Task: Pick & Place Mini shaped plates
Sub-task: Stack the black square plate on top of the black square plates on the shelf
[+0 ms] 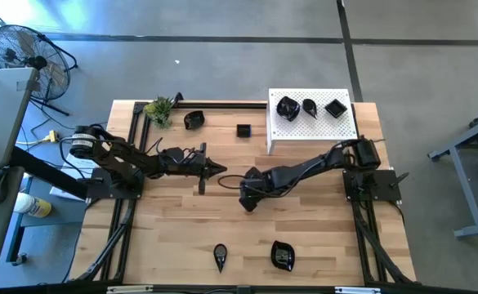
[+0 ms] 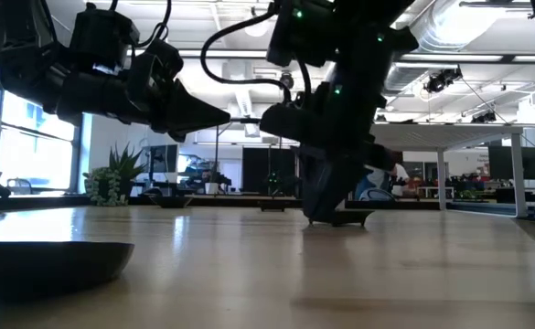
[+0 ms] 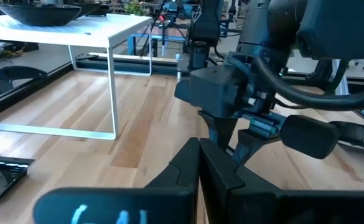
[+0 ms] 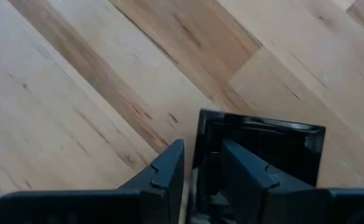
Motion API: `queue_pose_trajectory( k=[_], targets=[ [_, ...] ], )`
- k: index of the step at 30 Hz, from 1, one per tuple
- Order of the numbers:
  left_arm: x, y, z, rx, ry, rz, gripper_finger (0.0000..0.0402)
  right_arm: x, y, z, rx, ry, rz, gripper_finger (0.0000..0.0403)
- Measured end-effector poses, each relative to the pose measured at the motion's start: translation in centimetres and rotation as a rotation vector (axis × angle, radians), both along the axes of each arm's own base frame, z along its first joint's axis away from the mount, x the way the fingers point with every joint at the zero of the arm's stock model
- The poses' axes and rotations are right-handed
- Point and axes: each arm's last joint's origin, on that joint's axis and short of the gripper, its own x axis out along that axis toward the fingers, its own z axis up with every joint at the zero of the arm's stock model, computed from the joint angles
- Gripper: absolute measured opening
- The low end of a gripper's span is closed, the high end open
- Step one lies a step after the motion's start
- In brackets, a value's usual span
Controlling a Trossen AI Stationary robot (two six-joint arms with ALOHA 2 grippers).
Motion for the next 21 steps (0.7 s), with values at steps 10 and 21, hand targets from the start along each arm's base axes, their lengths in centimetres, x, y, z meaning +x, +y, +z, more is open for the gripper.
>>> queue_pose_trajectory(
  k=[10,21],
  targets=[
    [0.0,0.01,-0.02,0.002,0.003,0.003,0.0005,-0.41,-0.04,-0.23,-0.016,0.05,0.017,0.0048],
    [0.0,0.01,-0.08,0.001,0.008,0.003,0.0005,-0.64,0.89,0.65,-0.013,0.076,0.143,0.0014]
  ],
)
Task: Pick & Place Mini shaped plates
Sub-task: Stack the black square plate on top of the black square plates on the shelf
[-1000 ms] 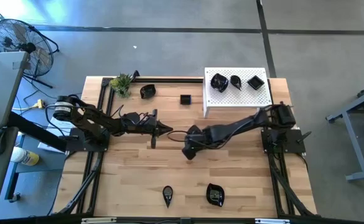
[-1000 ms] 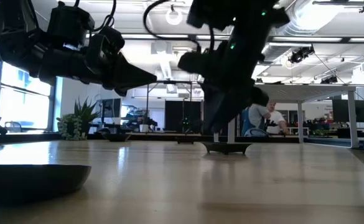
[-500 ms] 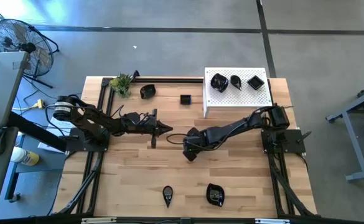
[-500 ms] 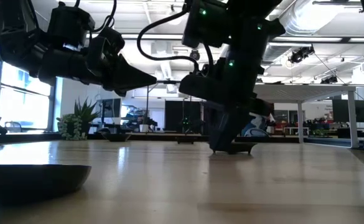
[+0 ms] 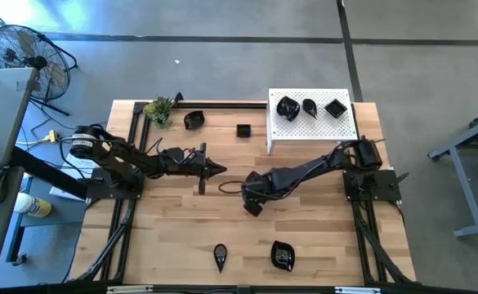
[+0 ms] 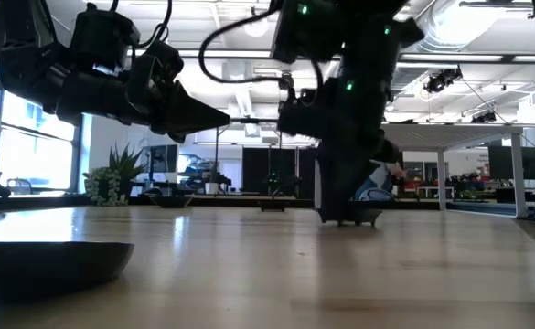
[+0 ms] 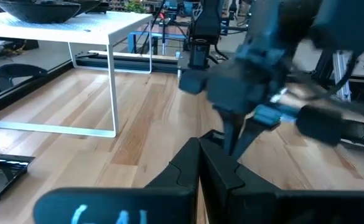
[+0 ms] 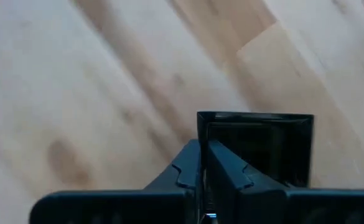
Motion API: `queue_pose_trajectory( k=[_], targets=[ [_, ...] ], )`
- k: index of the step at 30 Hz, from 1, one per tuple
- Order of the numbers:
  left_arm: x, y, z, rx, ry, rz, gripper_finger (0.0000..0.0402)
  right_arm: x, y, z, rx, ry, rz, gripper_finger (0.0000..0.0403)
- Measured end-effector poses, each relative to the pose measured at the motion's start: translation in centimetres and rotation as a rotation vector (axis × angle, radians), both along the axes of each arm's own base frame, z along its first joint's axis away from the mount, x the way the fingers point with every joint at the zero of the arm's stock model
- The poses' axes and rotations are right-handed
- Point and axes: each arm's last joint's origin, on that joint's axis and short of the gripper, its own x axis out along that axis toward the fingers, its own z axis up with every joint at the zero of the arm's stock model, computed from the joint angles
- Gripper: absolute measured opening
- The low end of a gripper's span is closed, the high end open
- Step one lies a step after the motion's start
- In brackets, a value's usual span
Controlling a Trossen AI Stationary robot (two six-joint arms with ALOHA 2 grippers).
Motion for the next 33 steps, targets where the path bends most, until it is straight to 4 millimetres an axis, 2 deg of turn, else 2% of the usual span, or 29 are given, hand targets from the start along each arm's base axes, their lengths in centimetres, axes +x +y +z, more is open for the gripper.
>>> queue_pose_trajectory(
  k=[5,8,14,17,19,21,27,30,33],
  targets=[
    [0.0,0.0,0.0,-0.001,0.001,0.0,0.0005,-0.8,0.4,3.2,0.008,-0.037,0.095,0.0004],
    [0.0,0.0,0.0,-0.001,0.001,0.0,0.0005,-2.1,0.3,5.8,0.022,-0.057,0.172,0.0001],
    [0.0,0.0,0.0,-0.002,0.001,0.0,0.0005,-6.3,-1.0,12.5,-0.026,-0.143,0.194,0.0001],
    [0.0,0.0,0.0,-0.002,0.001,0.001,0.0005,-7.9,-1.7,14.4,-0.054,-0.183,0.14,0.0005],
    [0.0,0.0,0.0,-0.001,0.0,0.001,0.0005,-7.9,-1.8,14.5,-0.075,-0.185,0.134,0.0013],
    [0.0,0.0,0.0,0.0,-0.002,0.001,0.0005,-7.4,-1.4,13.6,-0.082,-0.153,0.146,0.0025],
    [0.0,0.0,0.0,0.0,0.0,0.002,0.0005,-4.3,-0.4,9.4,-0.021,-0.069,0.265,0.0078],
    [0.0,0.0,0.0,0.0,0.001,0.001,0.0005,-2.8,-0.6,7.1,0.034,-0.046,0.3,0.0104],
    [0.0,0.0,0.0,-0.001,0.002,-0.009,0.0005,-1.8,-0.7,5.6,0.075,-0.045,0.301,0.0125]
  ],
)
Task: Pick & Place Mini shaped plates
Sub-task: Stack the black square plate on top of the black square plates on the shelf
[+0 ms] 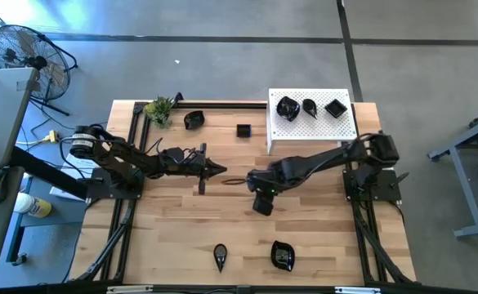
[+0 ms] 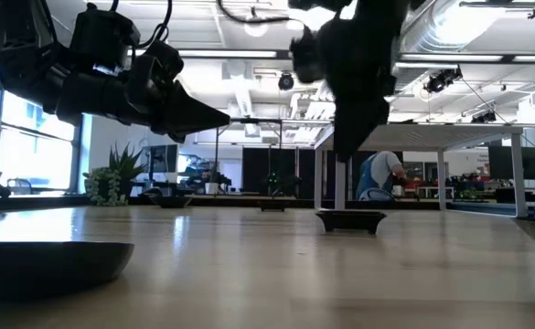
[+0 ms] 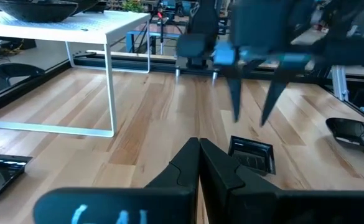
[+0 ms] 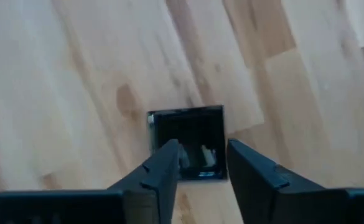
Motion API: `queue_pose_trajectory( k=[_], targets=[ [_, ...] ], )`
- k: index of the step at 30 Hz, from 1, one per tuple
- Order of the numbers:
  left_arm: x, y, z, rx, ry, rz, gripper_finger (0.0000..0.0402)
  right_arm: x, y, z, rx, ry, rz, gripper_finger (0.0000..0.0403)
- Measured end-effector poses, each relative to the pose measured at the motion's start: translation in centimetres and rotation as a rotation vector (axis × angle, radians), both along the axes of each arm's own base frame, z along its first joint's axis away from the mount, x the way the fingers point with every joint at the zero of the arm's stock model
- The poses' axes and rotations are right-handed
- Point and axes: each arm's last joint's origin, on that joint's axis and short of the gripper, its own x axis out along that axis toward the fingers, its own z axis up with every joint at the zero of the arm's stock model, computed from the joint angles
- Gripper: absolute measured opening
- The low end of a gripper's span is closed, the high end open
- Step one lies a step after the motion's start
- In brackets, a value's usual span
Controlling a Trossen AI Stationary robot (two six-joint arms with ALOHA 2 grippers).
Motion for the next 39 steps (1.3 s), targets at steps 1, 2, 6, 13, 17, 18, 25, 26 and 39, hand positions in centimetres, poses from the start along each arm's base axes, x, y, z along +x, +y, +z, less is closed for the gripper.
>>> queue_pose_trajectory(
  k=[1,2,6,13,17,18,25,26,39],
  targets=[
    [0.0,0.0,0.0,0.0,0.0,-0.002,0.0005,0.1,0.2,-0.4,-0.013,0.005,0.001,0.013],
    [0.0,0.0,0.0,0.0,0.0,-0.003,0.0005,0.2,0.5,-0.6,-0.028,0.009,0.007,0.0134],
    [0.0,0.0,0.0,-0.001,0.001,-0.005,0.0005,0.1,3.1,-1.2,-0.098,-0.016,0.06,0.0141],
    [0.0,0.0,0.0,0.0,-0.001,-0.005,0.0005,0.1,5.1,-2.5,-0.191,-0.025,0.061,0.0134],
    [0.0,0.0,0.0,-0.001,0.0,-0.005,0.0005,0.4,5.9,-3.5,-0.211,-0.022,0.075,0.0134],
    [0.0,0.0,0.0,-0.001,0.0,-0.005,0.0005,0.4,6.1,-3.8,-0.211,-0.02,0.078,0.0133],
    [0.0,0.0,0.0,-0.001,0.005,-0.005,0.0005,0.4,6.9,-5.6,-0.237,0.026,0.079,0.0133],
    [0.0,0.0,-0.1,-0.001,0.006,-0.005,0.0005,0.4,6.9,-6.0,-0.242,0.041,0.08,0.0133],
    [0.0,-0.1,-0.1,-0.001,0.008,-0.007,0.0005,0.5,7.4,-7.2,-0.297,0.059,0.128,0.0012]
  ],
)
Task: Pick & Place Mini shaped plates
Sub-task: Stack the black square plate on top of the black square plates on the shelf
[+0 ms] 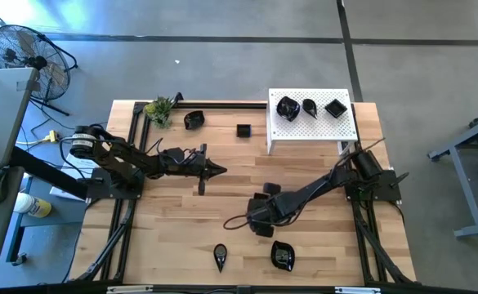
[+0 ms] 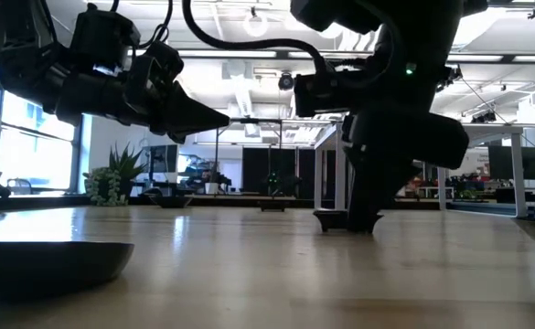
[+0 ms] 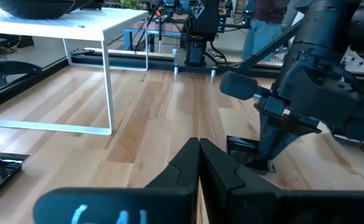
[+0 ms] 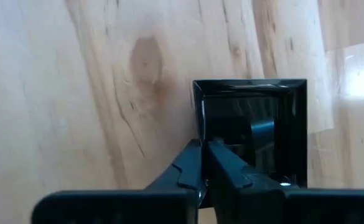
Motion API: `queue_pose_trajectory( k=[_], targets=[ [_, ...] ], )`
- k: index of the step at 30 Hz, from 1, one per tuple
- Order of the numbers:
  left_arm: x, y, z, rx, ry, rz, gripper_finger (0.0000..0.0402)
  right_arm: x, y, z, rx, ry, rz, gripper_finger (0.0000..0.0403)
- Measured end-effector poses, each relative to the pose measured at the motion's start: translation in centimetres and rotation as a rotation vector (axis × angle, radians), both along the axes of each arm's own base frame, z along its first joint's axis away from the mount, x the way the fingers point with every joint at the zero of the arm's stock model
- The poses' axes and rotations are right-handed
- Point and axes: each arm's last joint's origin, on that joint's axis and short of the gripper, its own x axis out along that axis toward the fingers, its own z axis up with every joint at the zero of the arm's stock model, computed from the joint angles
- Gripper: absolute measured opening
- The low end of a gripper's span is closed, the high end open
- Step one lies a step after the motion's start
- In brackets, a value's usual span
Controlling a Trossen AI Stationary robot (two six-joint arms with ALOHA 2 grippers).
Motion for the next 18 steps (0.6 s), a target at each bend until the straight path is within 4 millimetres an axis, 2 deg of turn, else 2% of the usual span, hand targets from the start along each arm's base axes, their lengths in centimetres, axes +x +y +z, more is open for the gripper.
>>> queue_pose_trajectory(
  k=[7,13,18],
  targets=[
    [0.0,0.0,0.0,0.0,0.002,0.0,0.0005,-0.3,-0.1,0.8,0.009,0.0,0.005,0.0009],
    [0.0,0.0,-0.1,0.0,0.007,0.0,0.0005,-0.9,-0.3,3.5,0.022,-0.044,0.027,0.0002],
    [0.0,0.0,-0.1,0.0,0.007,0.0,0.0005,-2.5,-1.0,6.9,-0.016,-0.066,0.046,0.0001]
  ],
)
